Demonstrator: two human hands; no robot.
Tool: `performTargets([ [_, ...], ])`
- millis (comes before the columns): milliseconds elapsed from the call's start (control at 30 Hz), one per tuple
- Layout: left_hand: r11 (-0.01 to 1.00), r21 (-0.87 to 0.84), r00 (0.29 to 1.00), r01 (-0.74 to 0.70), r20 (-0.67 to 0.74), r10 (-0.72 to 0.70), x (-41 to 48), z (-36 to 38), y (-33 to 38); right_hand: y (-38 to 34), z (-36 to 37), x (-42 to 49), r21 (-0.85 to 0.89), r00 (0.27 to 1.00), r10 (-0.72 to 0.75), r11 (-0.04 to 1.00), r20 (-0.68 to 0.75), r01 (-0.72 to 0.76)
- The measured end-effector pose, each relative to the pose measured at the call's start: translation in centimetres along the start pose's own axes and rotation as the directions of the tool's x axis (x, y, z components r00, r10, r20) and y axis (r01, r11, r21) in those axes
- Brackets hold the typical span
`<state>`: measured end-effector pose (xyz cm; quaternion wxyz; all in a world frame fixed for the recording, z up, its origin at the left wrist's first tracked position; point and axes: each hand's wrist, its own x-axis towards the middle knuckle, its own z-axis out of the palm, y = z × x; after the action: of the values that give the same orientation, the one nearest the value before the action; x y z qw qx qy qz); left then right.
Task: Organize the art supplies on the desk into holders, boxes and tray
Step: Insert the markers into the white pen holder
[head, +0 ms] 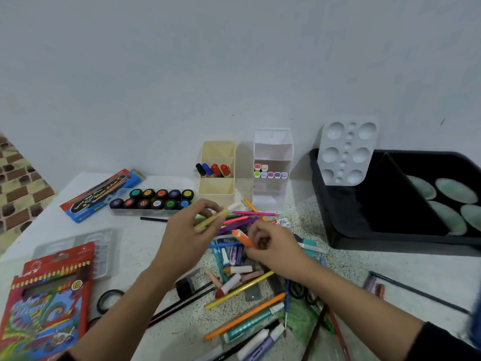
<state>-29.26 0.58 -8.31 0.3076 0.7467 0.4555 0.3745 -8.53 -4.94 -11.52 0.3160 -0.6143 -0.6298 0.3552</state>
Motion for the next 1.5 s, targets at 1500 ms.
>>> performTargets([
  [1500,0.899,0.206,0.919,-0.386,-0.003,0.395,10.9,6.2,3.5,0.5,-9.6,5.6,-0.505,0.79,-0.468,0.829,-0.396,0.238],
])
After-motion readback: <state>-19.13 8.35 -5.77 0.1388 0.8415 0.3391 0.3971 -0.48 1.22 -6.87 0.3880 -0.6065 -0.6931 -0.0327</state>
